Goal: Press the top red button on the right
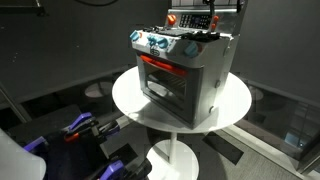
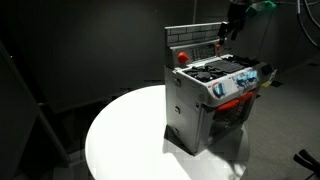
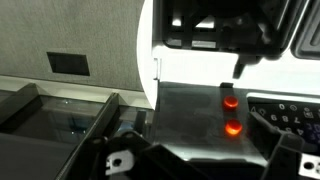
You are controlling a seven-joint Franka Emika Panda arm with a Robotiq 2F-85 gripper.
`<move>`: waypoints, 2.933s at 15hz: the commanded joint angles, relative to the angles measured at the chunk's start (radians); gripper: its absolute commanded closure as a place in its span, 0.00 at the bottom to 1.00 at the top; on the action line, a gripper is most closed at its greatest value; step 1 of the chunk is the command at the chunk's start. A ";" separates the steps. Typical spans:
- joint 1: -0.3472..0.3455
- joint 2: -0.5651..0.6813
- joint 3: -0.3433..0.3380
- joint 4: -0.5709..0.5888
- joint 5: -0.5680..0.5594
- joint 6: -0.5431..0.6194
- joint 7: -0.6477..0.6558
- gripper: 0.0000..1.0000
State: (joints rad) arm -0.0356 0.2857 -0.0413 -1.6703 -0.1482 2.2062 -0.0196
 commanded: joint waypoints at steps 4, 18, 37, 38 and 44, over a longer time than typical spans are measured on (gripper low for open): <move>0.002 0.056 -0.002 0.091 0.027 -0.061 0.018 0.00; 0.007 0.066 -0.014 0.112 0.001 -0.103 0.061 0.00; 0.012 0.029 -0.028 0.084 -0.018 -0.208 0.061 0.00; 0.014 0.030 -0.029 0.085 -0.020 -0.205 0.065 0.00; 0.019 0.039 -0.029 0.094 -0.022 -0.199 0.067 0.00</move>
State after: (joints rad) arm -0.0236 0.3345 -0.0694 -1.5814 -0.1509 2.0233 0.0224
